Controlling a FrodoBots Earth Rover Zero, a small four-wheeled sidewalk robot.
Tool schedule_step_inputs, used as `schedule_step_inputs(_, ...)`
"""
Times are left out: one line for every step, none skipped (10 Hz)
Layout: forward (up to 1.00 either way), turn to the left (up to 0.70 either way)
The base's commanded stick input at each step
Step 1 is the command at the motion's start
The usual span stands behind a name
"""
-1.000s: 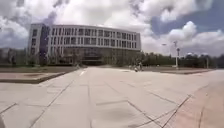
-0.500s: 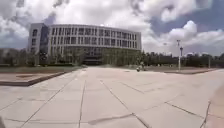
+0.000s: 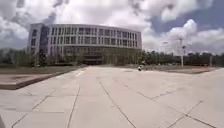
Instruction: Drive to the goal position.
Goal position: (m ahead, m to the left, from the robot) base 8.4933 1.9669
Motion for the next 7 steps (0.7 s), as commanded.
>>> schedule_step_inputs(1.00,0.00)
schedule_step_inputs(1.00,0.00)
schedule_step_inputs(1.00,0.00)
schedule_step_inputs(1.00,0.00)
schedule_step_inputs(1.00,0.00)
schedule_step_inputs(1.00,0.00)
schedule_step_inputs(1.00,0.00)
